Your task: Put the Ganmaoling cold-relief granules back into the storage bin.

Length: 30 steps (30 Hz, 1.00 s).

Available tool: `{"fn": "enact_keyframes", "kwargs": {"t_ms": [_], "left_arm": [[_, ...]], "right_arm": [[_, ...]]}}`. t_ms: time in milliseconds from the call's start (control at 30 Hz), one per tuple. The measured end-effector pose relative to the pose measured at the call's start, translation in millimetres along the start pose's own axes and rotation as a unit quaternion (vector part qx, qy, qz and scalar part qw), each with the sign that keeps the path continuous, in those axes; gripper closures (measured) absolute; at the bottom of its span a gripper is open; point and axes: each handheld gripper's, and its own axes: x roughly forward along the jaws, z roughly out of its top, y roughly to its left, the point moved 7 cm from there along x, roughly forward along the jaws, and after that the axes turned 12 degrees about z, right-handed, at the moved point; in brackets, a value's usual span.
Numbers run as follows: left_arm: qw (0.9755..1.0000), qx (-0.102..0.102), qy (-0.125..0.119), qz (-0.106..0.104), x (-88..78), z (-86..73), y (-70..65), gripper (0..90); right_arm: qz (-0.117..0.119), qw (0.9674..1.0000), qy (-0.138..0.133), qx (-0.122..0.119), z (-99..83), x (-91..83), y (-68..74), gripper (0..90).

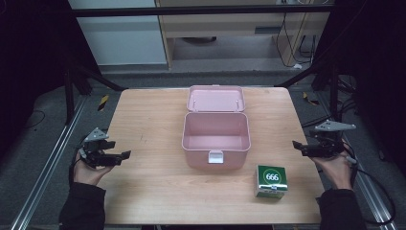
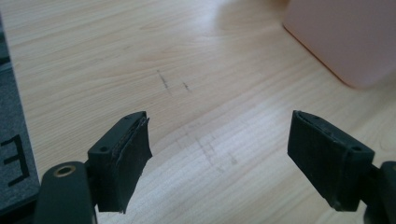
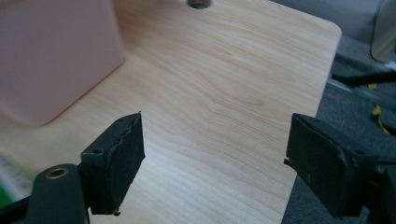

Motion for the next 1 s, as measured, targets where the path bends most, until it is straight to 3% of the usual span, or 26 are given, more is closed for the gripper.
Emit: {"fn": "enact_keyframes", "kwargs": {"t_ms": [33, 100, 133, 167, 200, 233, 267, 300, 400, 467, 500, 533, 567, 633, 667, 700, 733, 833, 867, 900, 933, 967, 1000], "left_arm": [[1.0, 0.0, 0.0, 0.0, 0.0, 0.0, 0.0, 20.4], [0.9994, 0.031, 0.014, -0.013, -1.2, 0.7, -5.5, 21.4], [0.9979, 0.053, 0.026, -0.027, -1.9, 0.5, -11.8, 24.4], [0.9979, 0.053, 0.026, -0.027, -1.9, 0.5, -11.8, 25.3], [0.9966, 0.067, 0.033, -0.036, -2.3, 0.4, -16.3, 25.7], [0.9966, 0.067, 0.033, -0.036, -2.3, 0.4, -16.3, 26.1], [0.9953, 0.076, 0.038, -0.046, -2.6, -0.6, -19.9, 26.1], [0.9953, 0.076, 0.038, -0.046, -2.6, -0.6, -19.9, 26.6], [0.9931, 0.089, 0.048, -0.059, -2.7, -3.7, -24.3, 27.2], [0.9918, 0.099, 0.056, -0.058, -0.5, -7.3, -26.9, 27.4], [0.9918, 0.099, 0.056, -0.058, -0.5, -7.3, -26.9, 27.3], [0.9917, 0.1, 0.059, -0.054, 1.8, -9.3, -28.4, 27.2], [0.9917, 0.1, 0.059, -0.054, 1.8, -9.3, -28.4, 27.0], [0.9924, 0.099, 0.059, -0.044, 4.7, -10.6, -29.5, 26.7], [0.9928, 0.096, 0.061, -0.038, 5.9, -11.1, -29.8, 25.7], [0.9934, 0.092, 0.06, -0.034, 7.2, -11.5, -30.5, 25.7], [0.9938, 0.089, 0.059, -0.031, 8.4, -12.1, -31.3, 25.6], [0.995, 0.079, 0.059, -0.016, 11.6, -13.6, -32.6, 25.5], [0.9954, 0.075, 0.059, -0.01, 12.1, -13.9, -32.2, 25.3], [0.9959, 0.069, 0.057, -0.004, 12.4, -13.9, -31.4, 25.3], [0.9966, 0.063, 0.053, 0.002, 12.5, -13.6, -30.5, 25.3], [0.9974, 0.053, 0.048, 0.007, 12.3, -13.4, -29.8, 25.3], [0.9979, 0.047, 0.043, 0.01, 11.9, -13.1, -28.9, 25.3]], "right_arm": [[0.0, 1.0, 0.0, 0.0, 0.0, 0.0, 0.0, 19.1], [0.012, 0.9995, 0.014, -0.025, 6.7, -5.4, 9.1, 19.2], [0.026, 0.9977, 0.034, -0.054, 12.8, -8.3, 19.3, 19.4], [0.026, 0.9977, 0.034, -0.054, 12.8, -8.3, 19.3, 19.4], [0.043, 0.9943, 0.055, -0.081, 17.7, -8.6, 29.3, 19.5], [0.043, 0.9943, 0.055, -0.081, 17.7, -8.6, 29.3, 19.5], [0.061, 0.9904, 0.071, -0.102, 21.9, -8.5, 38.7, 20.1], [0.061, 0.9904, 0.071, -0.102, 21.9, -8.5, 38.7, 20.1], [0.087, 0.9849, 0.084, -0.125, 28.1, -9.3, 50.8, 20.0], [0.106, 0.9789, 0.095, -0.147, 32.7, -11.2, 60.4, 19.8], [0.106, 0.9789, 0.095, -0.147, 32.7, -11.2, 60.4, 19.8], [0.113, 0.9758, 0.102, -0.157, 34.8, -13.0, 65.4, 19.8], [0.113, 0.9758, 0.102, -0.157, 34.8, -13.0, 65.4, 19.8], [0.125, 0.9715, 0.111, -0.168, 36.0, -15.4, 71.5, 19.4], [0.134, 0.9672, 0.12, -0.179, 35.8, -17.4, 76.0, 19.2], [0.134, 0.9672, 0.12, -0.179, 35.8, -17.4, 76.0, 19.2], [0.138, 0.965, 0.125, -0.184, 35.3, -18.0, 78.3, 19.0], [0.154, 0.9562, 0.145, -0.202, 32.4, -19.8, 86.1, 19.0], [0.162, 0.9508, 0.157, -0.212, 30.7, -20.7, 91.2, 18.6], [0.162, 0.9508, 0.157, -0.212, 30.7, -20.7, 91.2, 18.6], [0.17, 0.9453, 0.168, -0.222, 29.0, -22.1, 96.6, 18.0], [0.17, 0.9453, 0.168, -0.222, 29.0, -22.1, 96.6, 18.0], [0.174, 0.9424, 0.173, -0.228, 28.4, -22.6, 99.0, 17.9]]}}
